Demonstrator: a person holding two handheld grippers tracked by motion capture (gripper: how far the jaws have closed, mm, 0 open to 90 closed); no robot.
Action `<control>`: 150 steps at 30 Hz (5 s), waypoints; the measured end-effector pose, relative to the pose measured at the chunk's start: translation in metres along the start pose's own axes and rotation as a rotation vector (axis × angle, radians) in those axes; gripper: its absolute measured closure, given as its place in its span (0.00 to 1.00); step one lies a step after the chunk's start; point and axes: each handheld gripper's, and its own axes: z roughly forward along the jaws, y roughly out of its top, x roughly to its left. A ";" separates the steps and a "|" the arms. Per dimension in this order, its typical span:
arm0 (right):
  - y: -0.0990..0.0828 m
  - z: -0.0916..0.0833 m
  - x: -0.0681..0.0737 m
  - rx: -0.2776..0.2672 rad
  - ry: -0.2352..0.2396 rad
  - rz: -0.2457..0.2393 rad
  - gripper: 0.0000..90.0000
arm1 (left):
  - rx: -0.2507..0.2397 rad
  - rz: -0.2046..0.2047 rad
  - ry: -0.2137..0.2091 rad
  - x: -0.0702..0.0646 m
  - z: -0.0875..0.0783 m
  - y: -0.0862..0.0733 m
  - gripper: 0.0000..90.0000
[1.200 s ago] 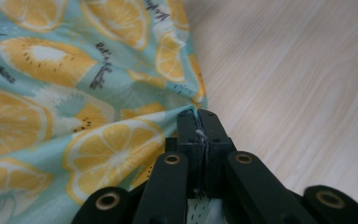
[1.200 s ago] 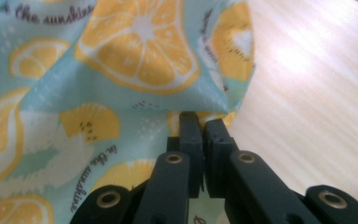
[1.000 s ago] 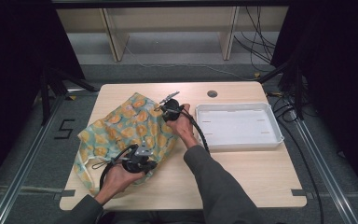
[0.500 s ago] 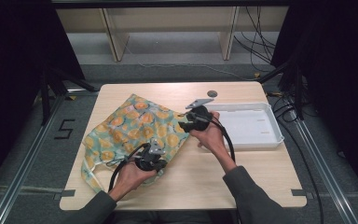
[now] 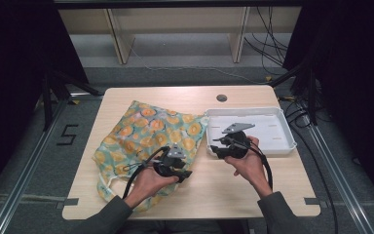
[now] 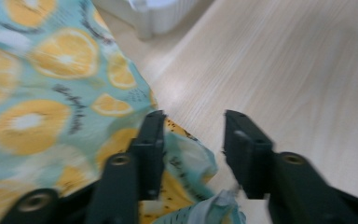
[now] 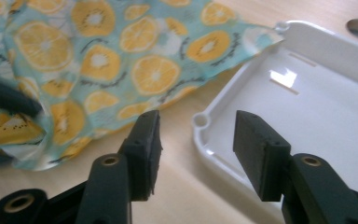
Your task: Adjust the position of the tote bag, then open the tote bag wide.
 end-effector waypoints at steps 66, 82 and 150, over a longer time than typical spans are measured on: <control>-0.019 0.009 0.062 0.137 0.096 -0.332 0.50 | 0.065 -0.188 0.218 0.059 -0.126 -0.126 0.41; -0.042 -0.007 0.092 0.112 0.213 -0.484 0.46 | 0.031 -0.096 0.183 0.038 -0.131 -0.118 0.38; 0.071 0.042 0.050 -0.123 0.308 -0.195 1.00 | 0.040 0.137 0.147 0.019 -0.096 -0.111 0.88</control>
